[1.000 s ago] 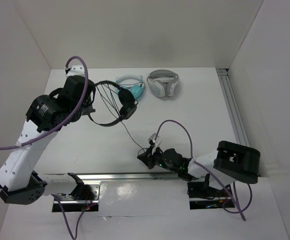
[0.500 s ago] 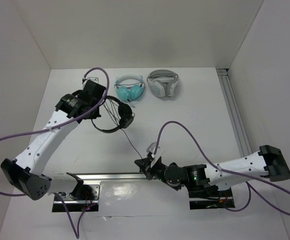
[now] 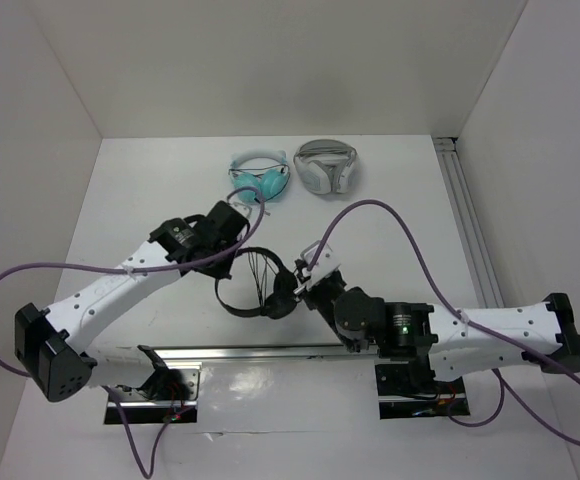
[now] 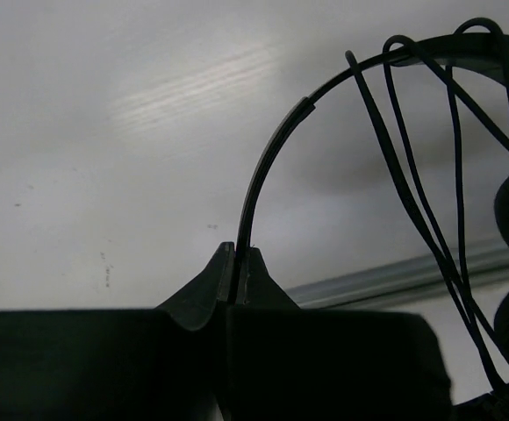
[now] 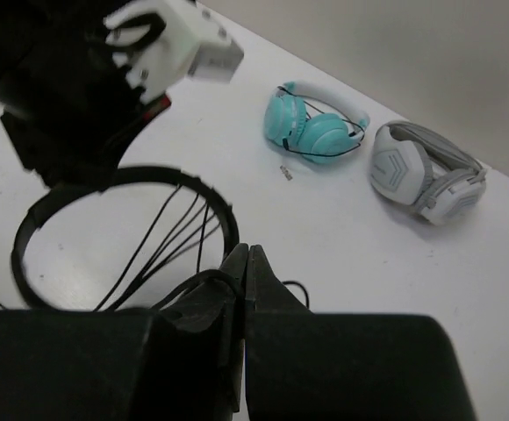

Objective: Wrap the headphones

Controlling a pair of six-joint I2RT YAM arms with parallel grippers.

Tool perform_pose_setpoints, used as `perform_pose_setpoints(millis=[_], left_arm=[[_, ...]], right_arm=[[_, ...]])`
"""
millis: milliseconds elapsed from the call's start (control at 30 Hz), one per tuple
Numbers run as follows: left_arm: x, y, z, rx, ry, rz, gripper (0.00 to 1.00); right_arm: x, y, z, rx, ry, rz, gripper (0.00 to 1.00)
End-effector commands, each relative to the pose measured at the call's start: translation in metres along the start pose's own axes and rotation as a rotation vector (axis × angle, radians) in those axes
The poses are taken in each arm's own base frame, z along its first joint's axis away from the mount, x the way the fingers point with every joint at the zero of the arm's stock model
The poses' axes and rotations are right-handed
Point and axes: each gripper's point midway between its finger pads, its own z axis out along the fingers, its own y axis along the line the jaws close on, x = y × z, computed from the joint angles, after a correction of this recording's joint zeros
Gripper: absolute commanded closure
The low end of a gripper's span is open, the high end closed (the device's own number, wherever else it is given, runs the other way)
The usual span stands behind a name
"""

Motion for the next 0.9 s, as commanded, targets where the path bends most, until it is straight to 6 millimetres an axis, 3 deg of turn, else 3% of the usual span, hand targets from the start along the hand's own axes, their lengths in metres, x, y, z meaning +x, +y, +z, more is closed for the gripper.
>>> perform_pose_setpoints(millis=[0,133,333,433,567,767,867], left_arm=[[0.012,-0.045,-0.007,0.191,-0.001,0.099,1.00],[0.037,-0.085,-0.018,0.313,0.039,0.236,1.00],[0.055,-0.112,-0.061,0.420,0.002,0.349,1.00],[0.054,-0.107,-0.084,0.440,-0.029,0.339,1.00],[0.046,-0.093,-0.102,0.420,-0.083,0.322,1.00],[0.036,-0.079,-0.121,0.414,-0.149,0.287,1.00],[0.029,-0.075,-0.131,0.420,-0.193,0.269,1.00]], right_arm=[[-0.032,-0.017,0.002,0.020,-0.047,-0.015,1.00],[-0.016,-0.024,0.015,0.033,-0.029,-0.065,0.97],[0.016,-0.038,0.033,0.021,0.021,-0.055,0.97],[0.021,-0.037,0.036,0.003,0.029,-0.041,0.97],[0.018,-0.020,0.038,-0.099,0.019,-0.039,0.97],[0.041,-0.006,0.045,-0.143,0.036,-0.040,0.95],[0.038,-0.006,0.048,-0.193,0.002,0.007,0.94]])
